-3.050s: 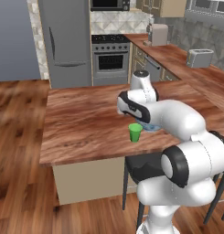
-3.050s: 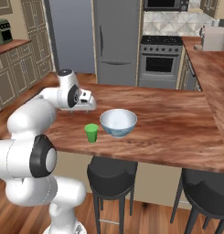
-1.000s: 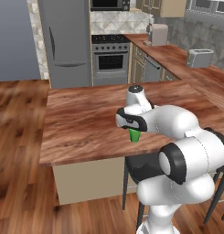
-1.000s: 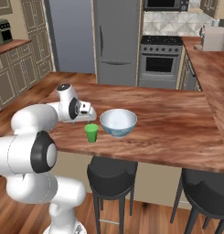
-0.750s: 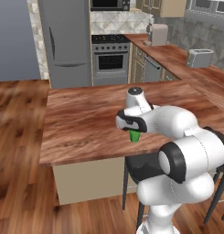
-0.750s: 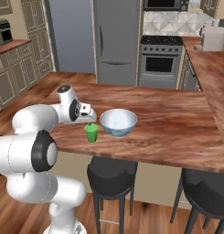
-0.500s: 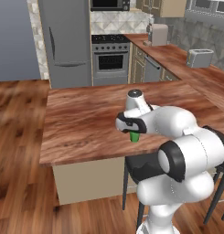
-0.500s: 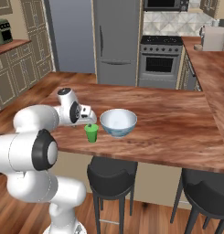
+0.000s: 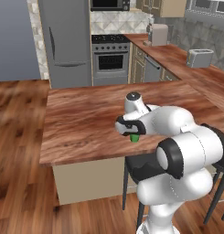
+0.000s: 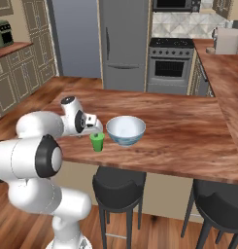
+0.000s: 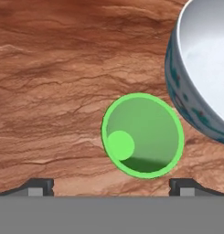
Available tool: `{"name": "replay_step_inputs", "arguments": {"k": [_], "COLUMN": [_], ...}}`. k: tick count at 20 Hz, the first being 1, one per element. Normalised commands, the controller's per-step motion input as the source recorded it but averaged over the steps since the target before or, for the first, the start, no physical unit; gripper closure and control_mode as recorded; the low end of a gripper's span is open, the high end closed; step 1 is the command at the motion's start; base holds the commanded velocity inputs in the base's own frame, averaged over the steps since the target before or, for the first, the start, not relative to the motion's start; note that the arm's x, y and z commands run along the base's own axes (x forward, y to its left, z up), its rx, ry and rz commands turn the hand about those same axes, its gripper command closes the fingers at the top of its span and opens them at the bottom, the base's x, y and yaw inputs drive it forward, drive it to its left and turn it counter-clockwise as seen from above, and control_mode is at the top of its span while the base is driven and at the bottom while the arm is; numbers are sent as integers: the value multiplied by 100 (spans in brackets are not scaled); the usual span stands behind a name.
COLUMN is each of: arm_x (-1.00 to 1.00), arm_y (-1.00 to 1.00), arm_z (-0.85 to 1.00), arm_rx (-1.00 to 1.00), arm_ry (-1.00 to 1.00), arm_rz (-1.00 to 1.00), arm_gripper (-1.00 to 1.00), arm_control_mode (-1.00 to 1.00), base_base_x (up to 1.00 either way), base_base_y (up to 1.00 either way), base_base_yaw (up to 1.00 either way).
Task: Place the cup inside the bowl on the dining table and move the bowl to any counter.
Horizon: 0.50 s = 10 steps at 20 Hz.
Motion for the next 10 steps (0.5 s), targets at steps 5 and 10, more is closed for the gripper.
{"name": "replay_step_inputs", "arguments": {"k": [5,10], "arm_x": [32,21], "arm_y": [0,0], "arm_z": [0,0], "arm_rx": [-2,-1], "arm_ry": [0,0], "arm_rz": [0,0], "arm_gripper": [-100,-100], "arm_control_mode": [-100,-100], "base_base_x": [0,0], "base_base_y": [0,0], "base_base_yaw": [0,0]}}
